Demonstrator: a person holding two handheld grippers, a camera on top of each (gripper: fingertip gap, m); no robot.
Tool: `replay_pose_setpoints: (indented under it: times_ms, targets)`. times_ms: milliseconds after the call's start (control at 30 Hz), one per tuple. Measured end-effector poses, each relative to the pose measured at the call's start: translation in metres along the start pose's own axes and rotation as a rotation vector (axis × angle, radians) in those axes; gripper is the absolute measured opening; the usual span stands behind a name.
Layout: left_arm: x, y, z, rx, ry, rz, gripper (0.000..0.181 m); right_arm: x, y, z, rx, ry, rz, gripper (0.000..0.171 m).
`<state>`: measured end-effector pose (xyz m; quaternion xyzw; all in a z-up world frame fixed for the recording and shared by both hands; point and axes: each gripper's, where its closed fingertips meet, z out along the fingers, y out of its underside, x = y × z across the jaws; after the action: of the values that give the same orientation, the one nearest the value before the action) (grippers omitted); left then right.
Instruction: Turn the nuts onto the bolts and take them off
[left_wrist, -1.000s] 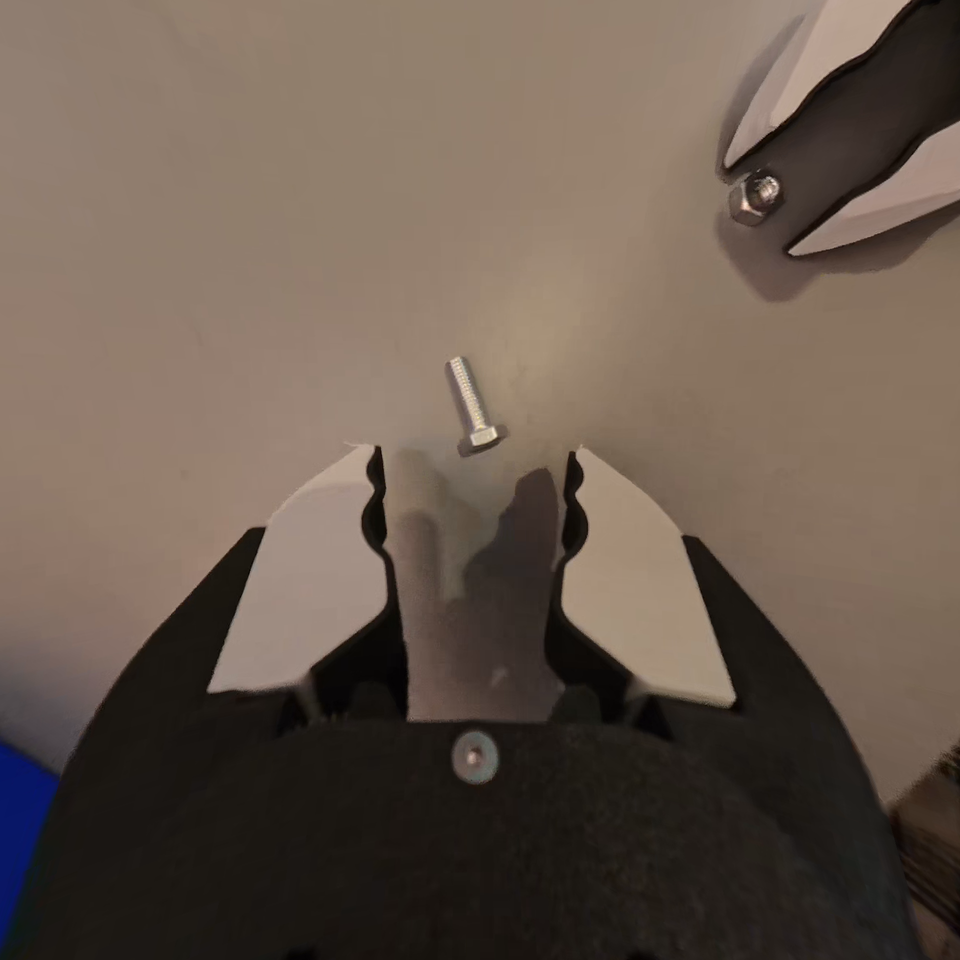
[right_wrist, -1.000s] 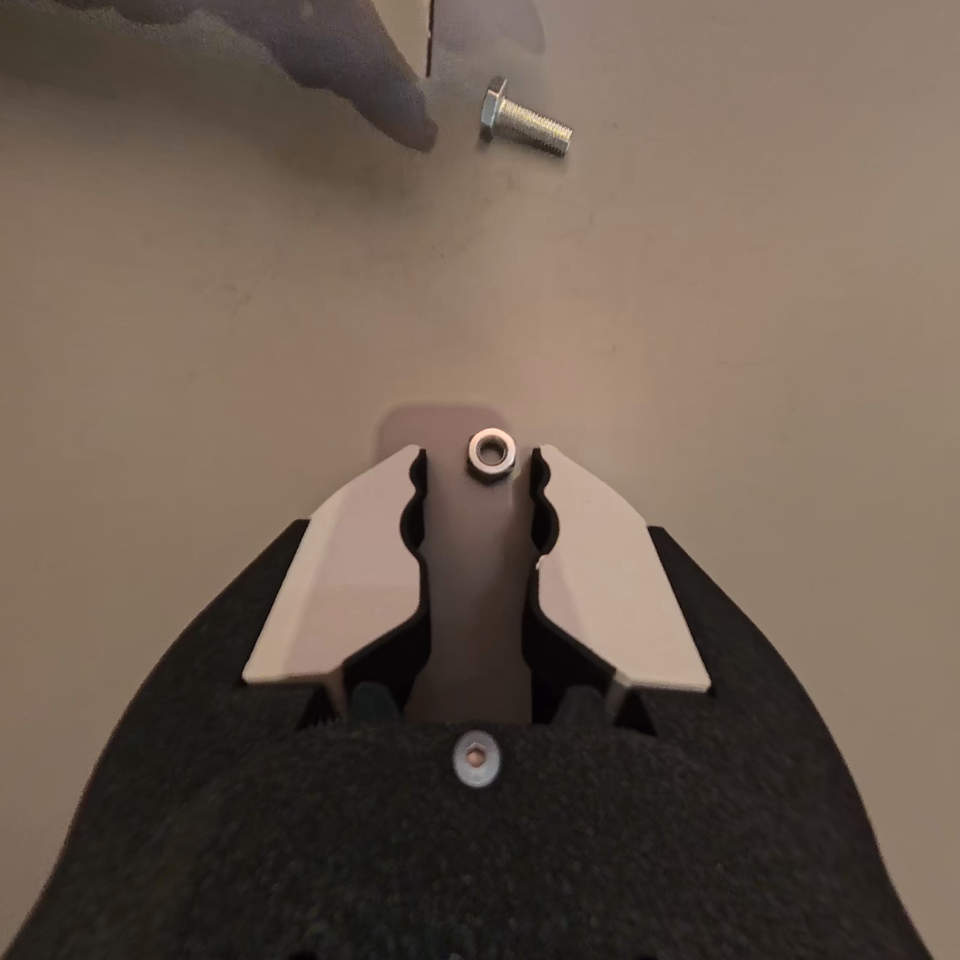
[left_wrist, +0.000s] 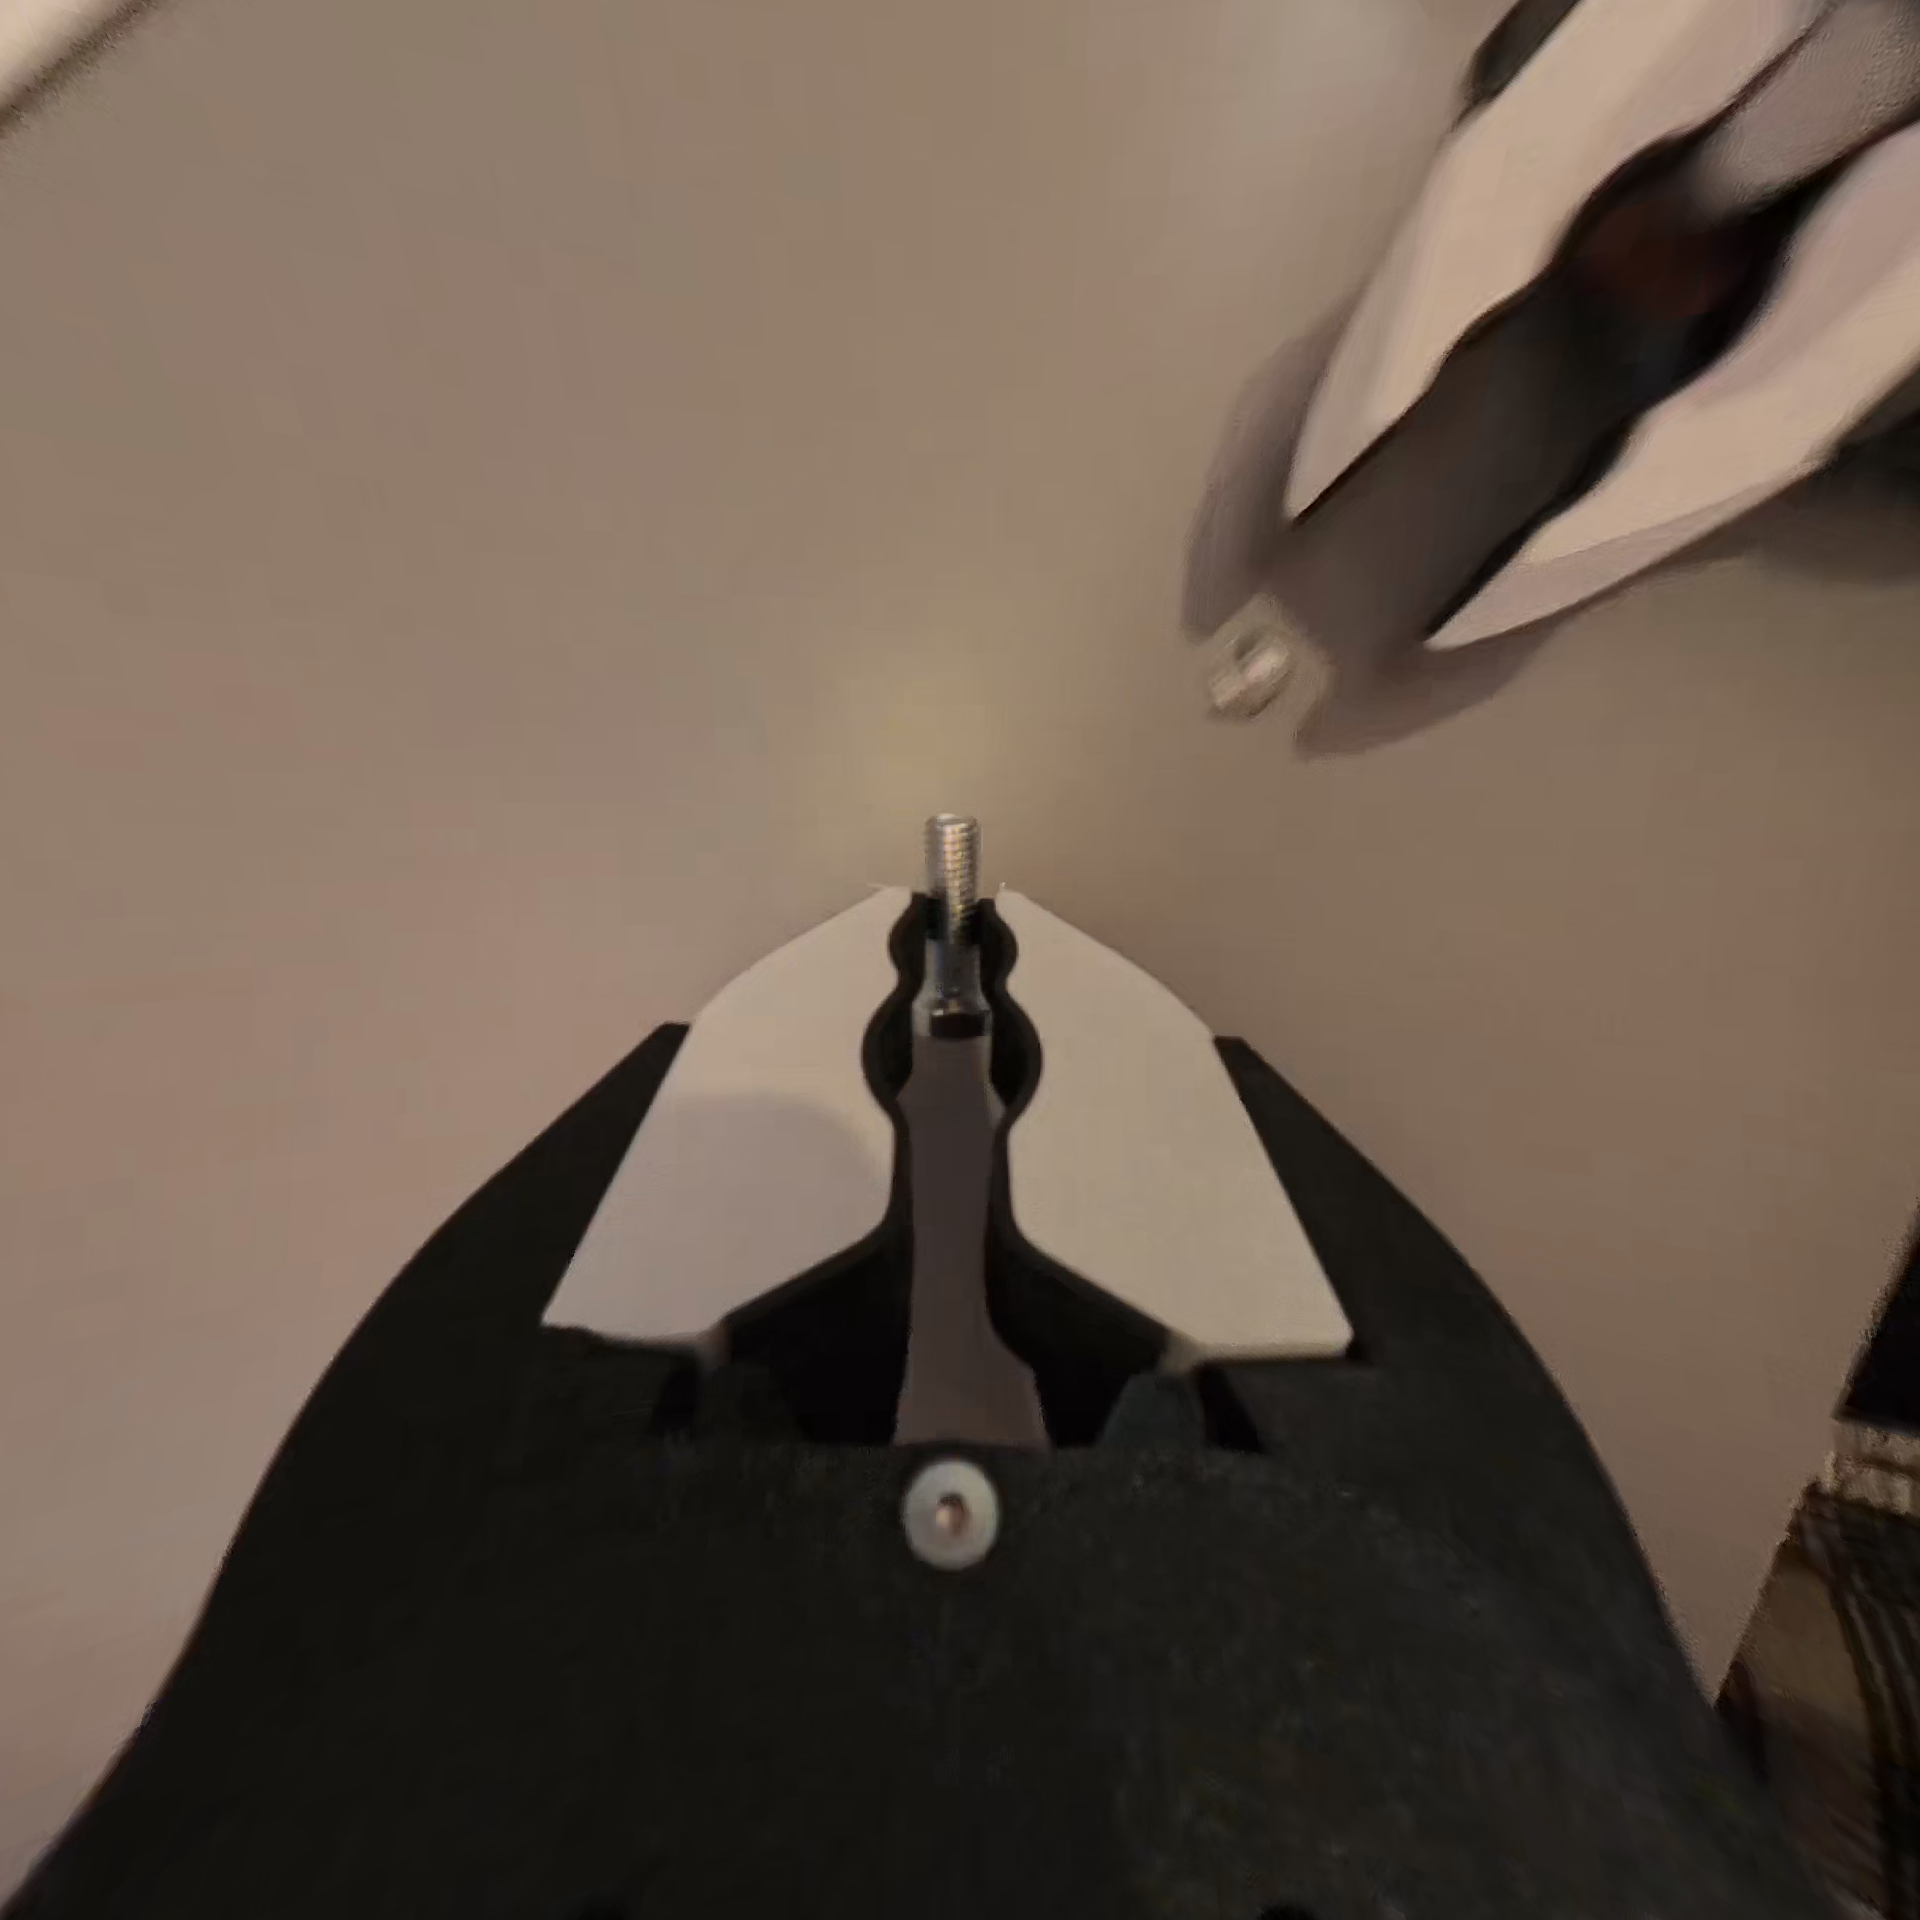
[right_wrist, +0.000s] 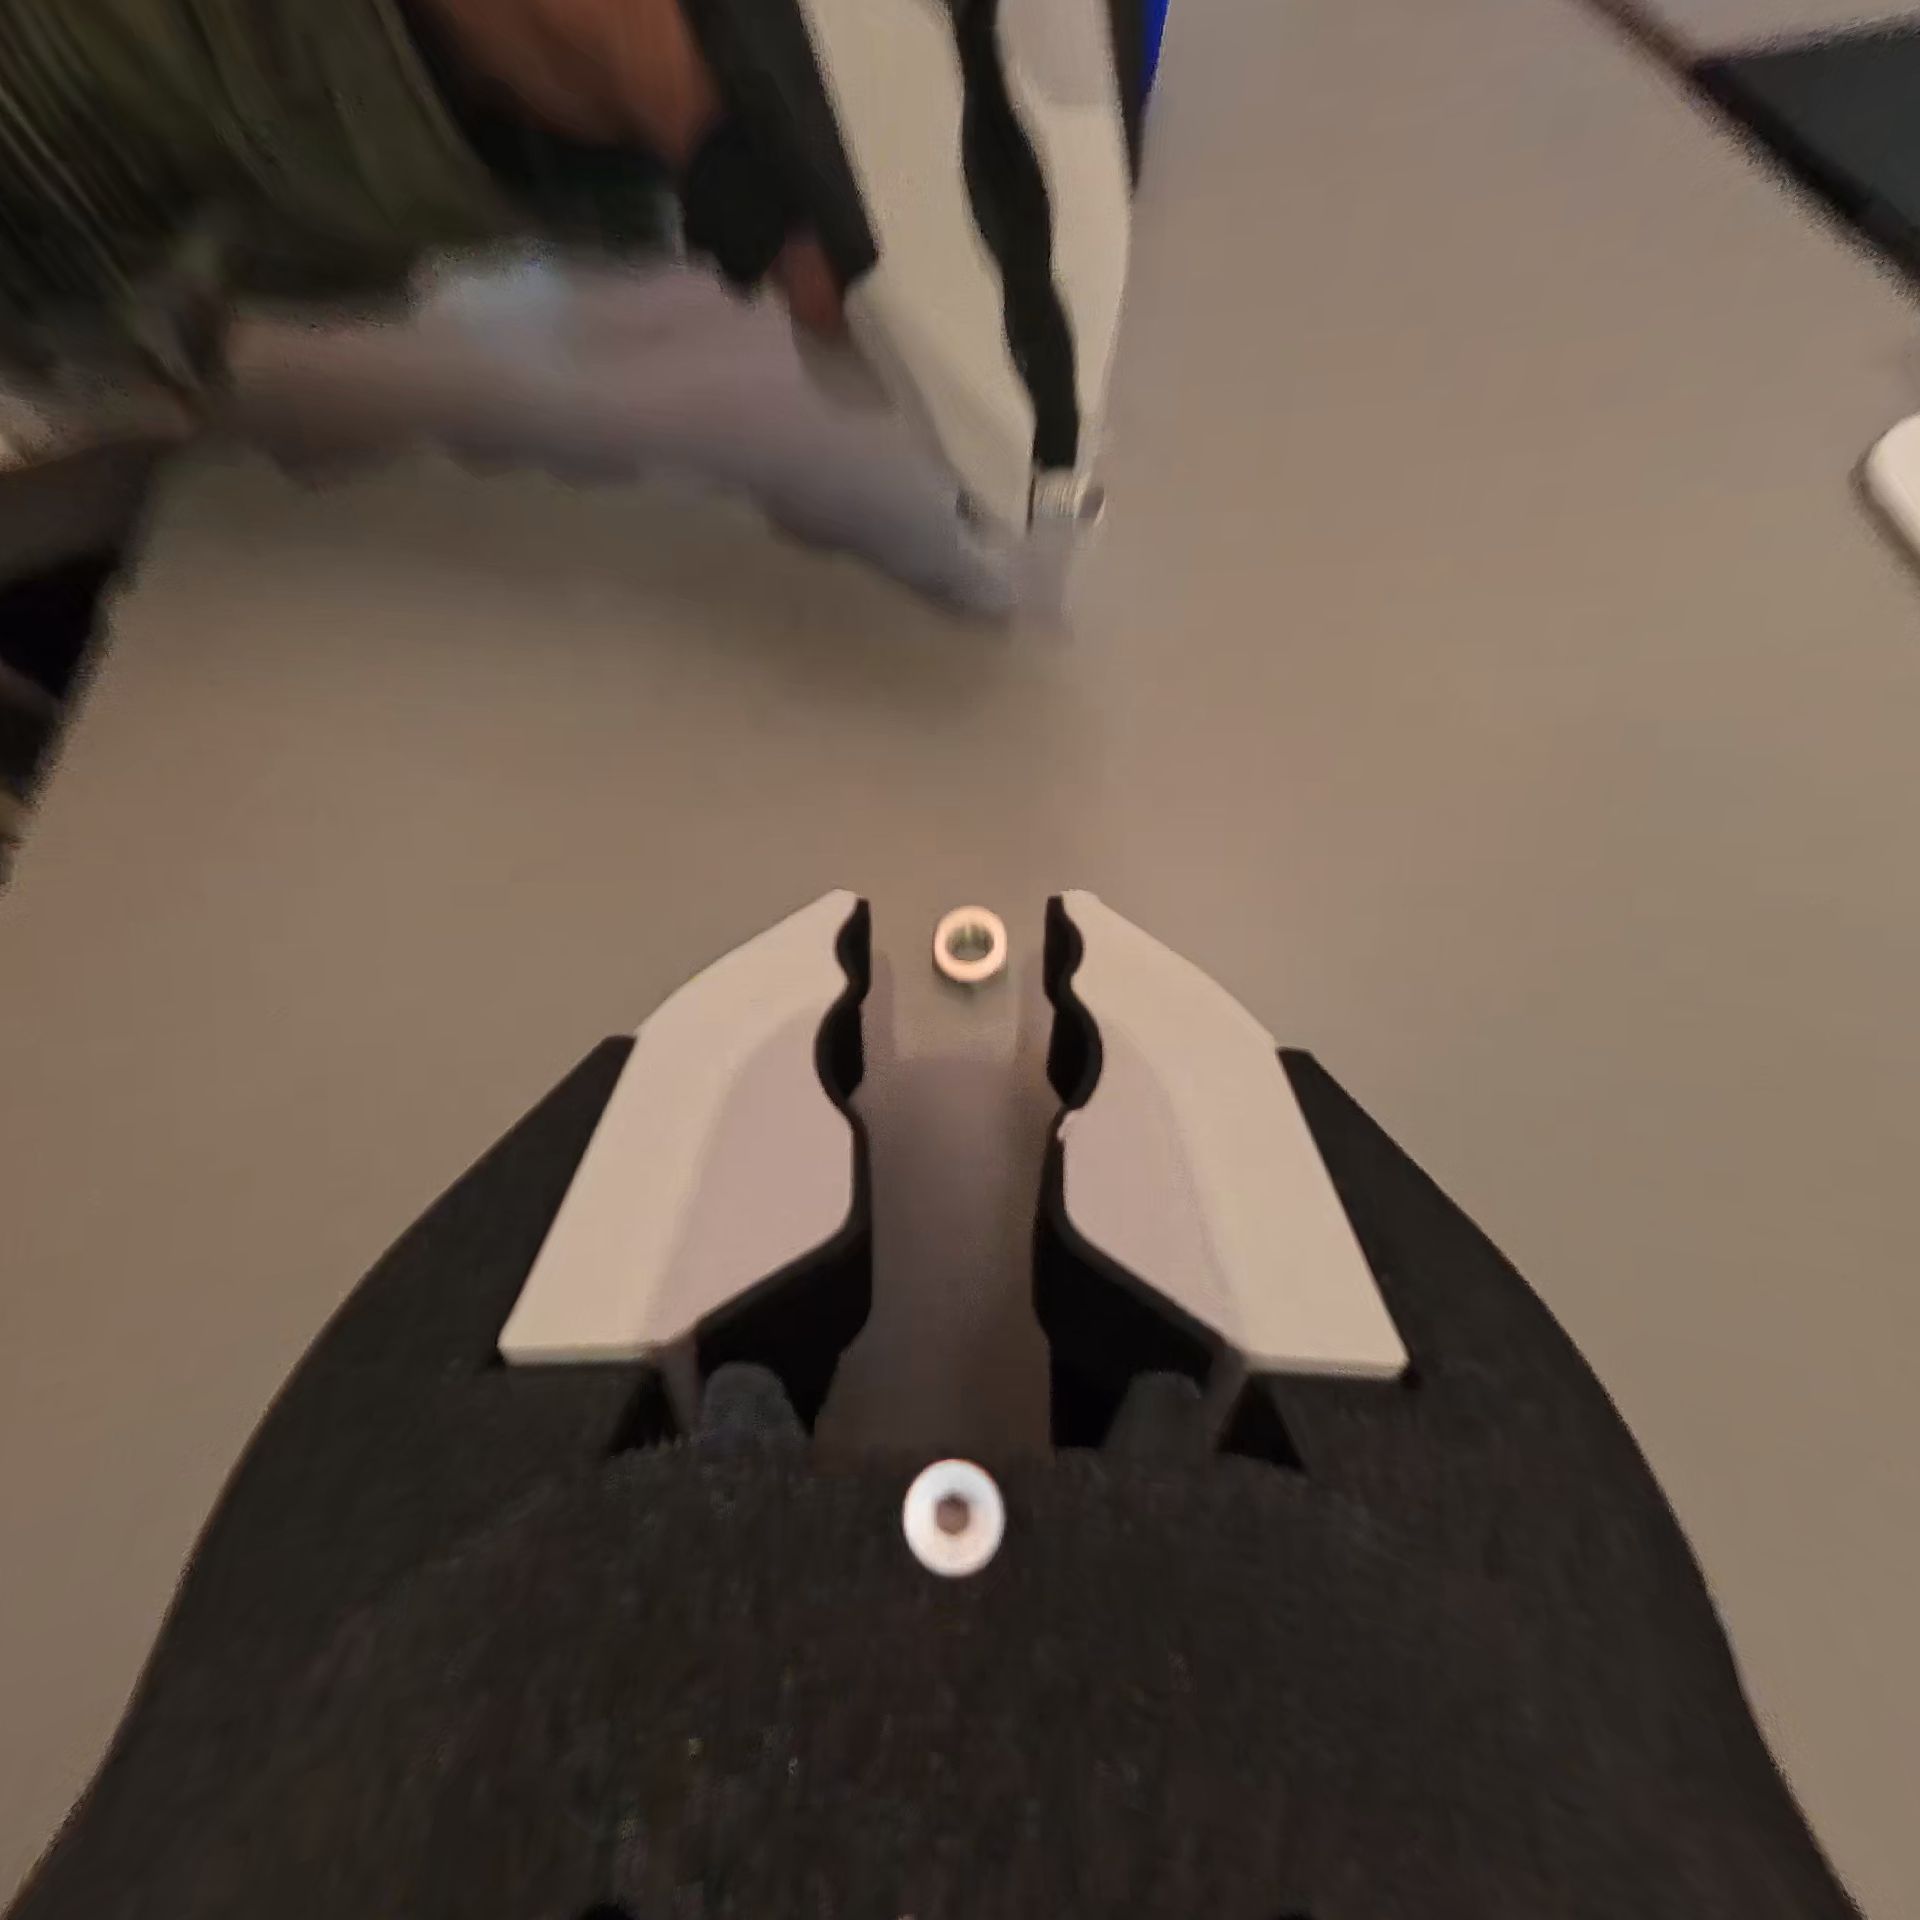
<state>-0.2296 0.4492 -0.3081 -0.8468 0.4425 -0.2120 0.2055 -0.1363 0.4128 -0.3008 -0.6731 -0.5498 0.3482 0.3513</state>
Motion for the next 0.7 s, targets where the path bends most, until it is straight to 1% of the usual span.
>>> replay_pose_setpoints:
  times_ms: [33,133,200,267,400,500,633,700]
  targets:
    - [0.011,-0.014,-0.005,0.113,0.061,0.014,0.009,0.0,-0.014,-0.007,0.091,-0.013,0.021,0.029]
    - [0.046,-0.053,-0.024,0.449,0.22,0.09,0.009,-0.003,-0.055,-0.034,0.366,-0.052,0.048,0.019]
    - [0.062,-0.068,-0.034,0.608,0.297,0.125,0.009,-0.004,-0.069,-0.045,0.463,-0.045,0.036,0.019]
    - [0.075,-0.076,-0.038,0.702,0.371,0.147,0.009,-0.006,-0.077,-0.05,0.507,-0.03,0.013,0.021]
    - [0.094,-0.079,-0.035,0.758,0.454,0.171,0.009,-0.013,-0.087,-0.05,0.549,-0.035,-0.02,0.021]
    - [0.104,-0.081,-0.038,0.787,0.462,0.211,0.009,-0.02,-0.089,-0.045,0.549,-0.059,-0.029,0.018]
    - [0.114,-0.08,-0.036,0.781,0.487,0.23,0.009,-0.026,-0.092,-0.041,0.554,-0.088,-0.041,0.015]
    - [0.116,-0.079,-0.036,0.781,0.506,0.223,0.009,-0.031,-0.092,-0.04,0.551,-0.115,-0.045,0.01]
